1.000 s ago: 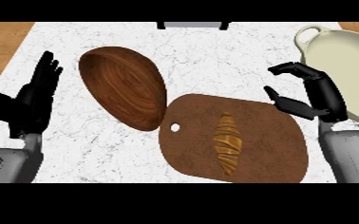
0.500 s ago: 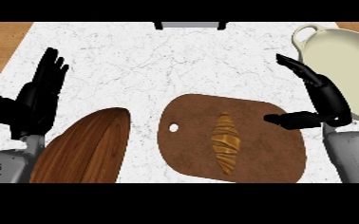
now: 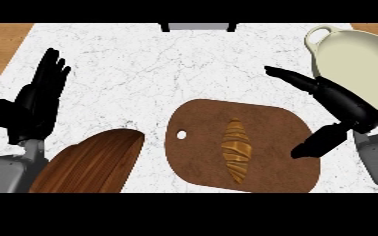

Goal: Pick the croissant from the cutting board and place it in the pot

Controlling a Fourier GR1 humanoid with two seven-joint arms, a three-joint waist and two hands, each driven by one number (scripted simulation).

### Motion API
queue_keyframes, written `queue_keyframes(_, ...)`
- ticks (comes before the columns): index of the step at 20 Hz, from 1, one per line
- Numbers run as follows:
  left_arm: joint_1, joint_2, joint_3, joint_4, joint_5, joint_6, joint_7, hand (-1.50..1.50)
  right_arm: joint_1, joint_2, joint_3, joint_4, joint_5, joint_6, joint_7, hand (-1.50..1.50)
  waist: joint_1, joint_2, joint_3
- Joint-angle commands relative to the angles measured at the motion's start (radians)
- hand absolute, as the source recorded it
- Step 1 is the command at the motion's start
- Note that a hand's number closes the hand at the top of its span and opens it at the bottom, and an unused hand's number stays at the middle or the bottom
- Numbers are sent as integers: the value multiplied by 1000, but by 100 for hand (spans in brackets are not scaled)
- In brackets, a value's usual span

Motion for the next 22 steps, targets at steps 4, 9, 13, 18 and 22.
queue_keyframes(4,19,-6,2,-35,-12,-8,1,0,-51,23,186,-183,85,124,372,-150,9,1,1)
queue_keyframes(9,-16,-6,22,-40,-21,0,66,0,-60,153,284,-212,120,150,553,-150,10,4,2)
queue_keyframes(13,33,-67,28,-21,-61,-41,-2,0,-38,185,193,-217,101,239,566,-150,8,6,3)
queue_keyframes(18,-1,-72,73,21,-68,-98,-17,0,-41,262,210,-192,183,263,595,-150,8,7,3)
queue_keyframes(22,-19,-98,50,-54,-104,-50,66,0,24,238,218,-222,272,255,604,-150,6,6,3)
